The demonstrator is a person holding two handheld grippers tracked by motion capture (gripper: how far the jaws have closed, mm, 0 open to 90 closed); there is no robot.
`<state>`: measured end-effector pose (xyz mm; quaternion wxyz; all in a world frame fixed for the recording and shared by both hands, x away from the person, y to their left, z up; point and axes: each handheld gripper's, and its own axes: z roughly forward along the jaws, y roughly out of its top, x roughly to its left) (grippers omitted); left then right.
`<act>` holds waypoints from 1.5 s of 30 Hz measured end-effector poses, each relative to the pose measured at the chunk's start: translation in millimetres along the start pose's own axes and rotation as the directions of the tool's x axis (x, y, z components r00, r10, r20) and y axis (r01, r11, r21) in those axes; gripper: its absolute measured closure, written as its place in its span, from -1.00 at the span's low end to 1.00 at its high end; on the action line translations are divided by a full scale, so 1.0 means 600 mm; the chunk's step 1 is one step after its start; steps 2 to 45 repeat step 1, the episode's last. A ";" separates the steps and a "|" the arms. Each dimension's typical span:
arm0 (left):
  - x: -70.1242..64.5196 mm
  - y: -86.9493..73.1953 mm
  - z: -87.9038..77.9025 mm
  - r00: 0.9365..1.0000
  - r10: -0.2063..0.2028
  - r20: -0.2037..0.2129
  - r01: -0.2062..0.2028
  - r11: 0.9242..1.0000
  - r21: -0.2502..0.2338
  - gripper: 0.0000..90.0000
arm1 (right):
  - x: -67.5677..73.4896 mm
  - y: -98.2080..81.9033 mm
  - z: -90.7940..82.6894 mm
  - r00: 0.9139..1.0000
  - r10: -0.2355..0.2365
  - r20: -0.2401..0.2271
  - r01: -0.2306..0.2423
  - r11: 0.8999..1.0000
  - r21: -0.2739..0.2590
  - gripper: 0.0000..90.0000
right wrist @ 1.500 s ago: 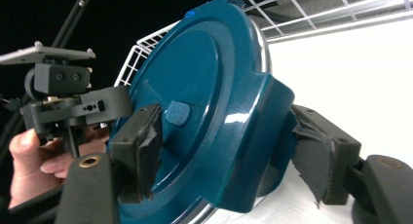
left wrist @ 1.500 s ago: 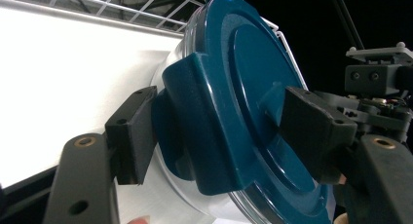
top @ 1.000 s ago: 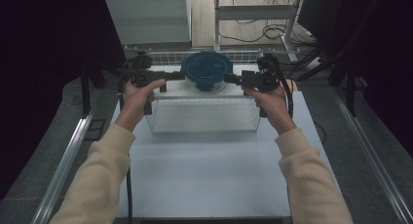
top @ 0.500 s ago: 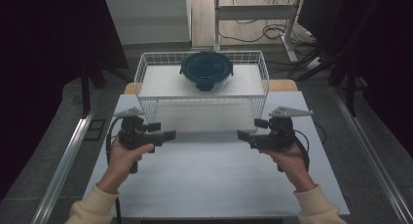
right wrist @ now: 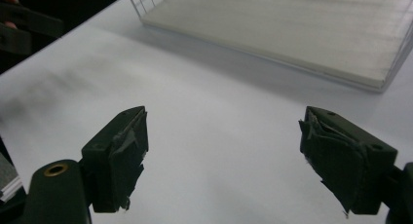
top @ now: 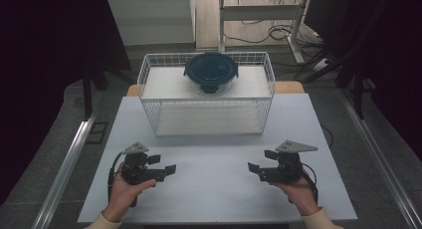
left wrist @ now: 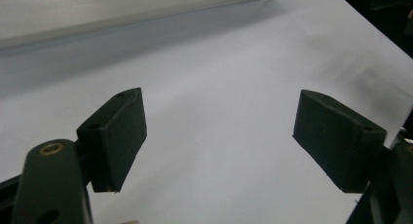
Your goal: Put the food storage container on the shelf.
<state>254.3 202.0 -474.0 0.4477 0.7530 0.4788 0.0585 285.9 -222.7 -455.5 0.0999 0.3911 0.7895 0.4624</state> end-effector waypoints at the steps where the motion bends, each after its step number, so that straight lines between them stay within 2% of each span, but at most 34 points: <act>1: 0.000 0.000 0.000 1.000 0.000 0.000 0.000 1.000 0.000 -0.57 | 0.000 0.000 0.000 1.000 0.000 0.000 0.000 1.000 0.000 -0.62; 45: 0.000 0.000 0.000 1.000 0.000 0.000 0.000 1.000 0.000 -0.57 | 0.000 0.000 0.000 1.000 0.000 0.000 0.000 1.000 0.000 -0.62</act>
